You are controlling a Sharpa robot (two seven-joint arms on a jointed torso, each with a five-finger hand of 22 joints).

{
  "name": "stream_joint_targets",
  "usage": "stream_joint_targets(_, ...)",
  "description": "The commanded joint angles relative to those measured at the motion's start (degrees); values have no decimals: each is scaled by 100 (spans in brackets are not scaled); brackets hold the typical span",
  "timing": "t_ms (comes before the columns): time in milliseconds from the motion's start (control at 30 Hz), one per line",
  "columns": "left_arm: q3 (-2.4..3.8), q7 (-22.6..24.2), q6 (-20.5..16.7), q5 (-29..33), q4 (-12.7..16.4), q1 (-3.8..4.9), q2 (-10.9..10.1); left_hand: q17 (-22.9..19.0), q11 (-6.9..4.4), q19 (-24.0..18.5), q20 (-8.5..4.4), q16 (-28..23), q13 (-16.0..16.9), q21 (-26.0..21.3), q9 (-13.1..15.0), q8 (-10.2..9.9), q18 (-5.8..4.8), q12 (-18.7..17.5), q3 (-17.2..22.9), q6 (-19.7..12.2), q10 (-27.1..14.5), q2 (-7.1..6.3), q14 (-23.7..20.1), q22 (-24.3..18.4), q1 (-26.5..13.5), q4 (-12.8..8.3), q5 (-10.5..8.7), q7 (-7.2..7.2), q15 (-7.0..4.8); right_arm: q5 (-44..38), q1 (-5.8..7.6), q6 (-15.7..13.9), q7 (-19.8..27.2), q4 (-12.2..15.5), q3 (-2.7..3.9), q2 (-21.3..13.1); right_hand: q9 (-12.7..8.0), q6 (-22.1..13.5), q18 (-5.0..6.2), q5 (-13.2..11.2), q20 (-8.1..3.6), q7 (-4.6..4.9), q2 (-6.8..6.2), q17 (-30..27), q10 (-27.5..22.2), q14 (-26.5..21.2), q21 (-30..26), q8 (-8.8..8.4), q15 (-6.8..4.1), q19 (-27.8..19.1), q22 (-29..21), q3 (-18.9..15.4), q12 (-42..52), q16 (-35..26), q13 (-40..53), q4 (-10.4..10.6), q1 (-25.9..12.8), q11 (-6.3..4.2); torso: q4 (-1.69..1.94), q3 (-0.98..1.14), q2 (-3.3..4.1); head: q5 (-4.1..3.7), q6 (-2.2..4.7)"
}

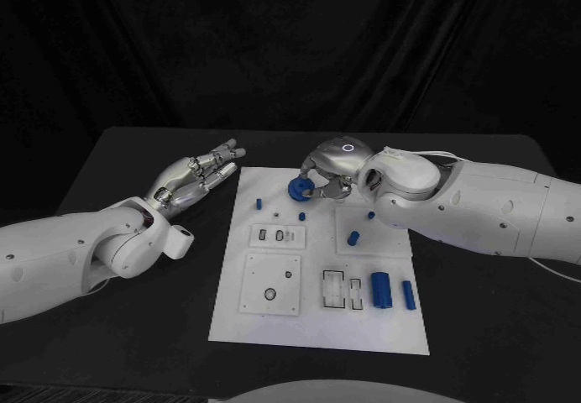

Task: Assemble the parts on the task board

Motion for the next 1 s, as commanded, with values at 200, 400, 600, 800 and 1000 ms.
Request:
stream_joint_targets(200,5,248,51,6,-2,10,28,-7,54,13,40,-21,5,-18,9,29,103,18,36,7,4,5,8,5,62,-9,40,25,54,-37,-34,213,-108,-106,4,101,-87,18,-44,-131,87,-149,19,1510,618,606,19,-149,68,600,1508,2,15,15,1507,-3,-76,78,-18,7,-9,3,-21)
stream_joint_targets(400,5,243,61,6,-12,10,42,-7,55,13,40,-21,5,-18,9,29,103,18,36,7,4,5,8,5,62,-9,40,25,54,-37,-59,267,-115,-197,4,165,-239,-471,-44,-282,136,-118,23,1510,618,606,19,-218,110,600,1508,-14,15,15,1507,-25,-128,115,-17,8,-12,3,-40)
stream_joint_targets(600,5,242,68,6,-22,10,51,-7,59,13,40,-21,6,-18,9,31,103,19,39,10,6,7,8,5,64,-10,46,29,57,-37,-74,166,-40,-210,4,179,-418,-965,-44,-262,142,-137,27,1510,618,606,19,-214,108,600,1508,-14,15,15,1507,-71,-143,106,-15,5,-12,11,-48)
stream_joint_targets(800,5,243,72,6,-37,10,58,-7,63,13,41,-21,5,-18,9,30,103,18,42,5,4,10,8,5,66,-10,54,32,61,-37,-78,91,-17,-202,4,174,-440,-1013,-44,-274,140,-137,27,1510,618,606,19,-213,104,600,1508,-18,15,15,1507,-78,-147,102,-11,5,-10,18,-59)
stream_joint_targets(1000,5,244,73,6,-44,10,58,-7,68,13,42,-21,5,-18,9,31,103,18,47,3,4,16,8,5,69,-11,66,36,64,-37,-79,15,-17,-200,4,152,-476,-1096,-44,-286,139,-136,40,1510,618,606,19,-215,104,600,1508,-17,15,15,1507,-83,-152,103,-11,5,-10,26,-59)
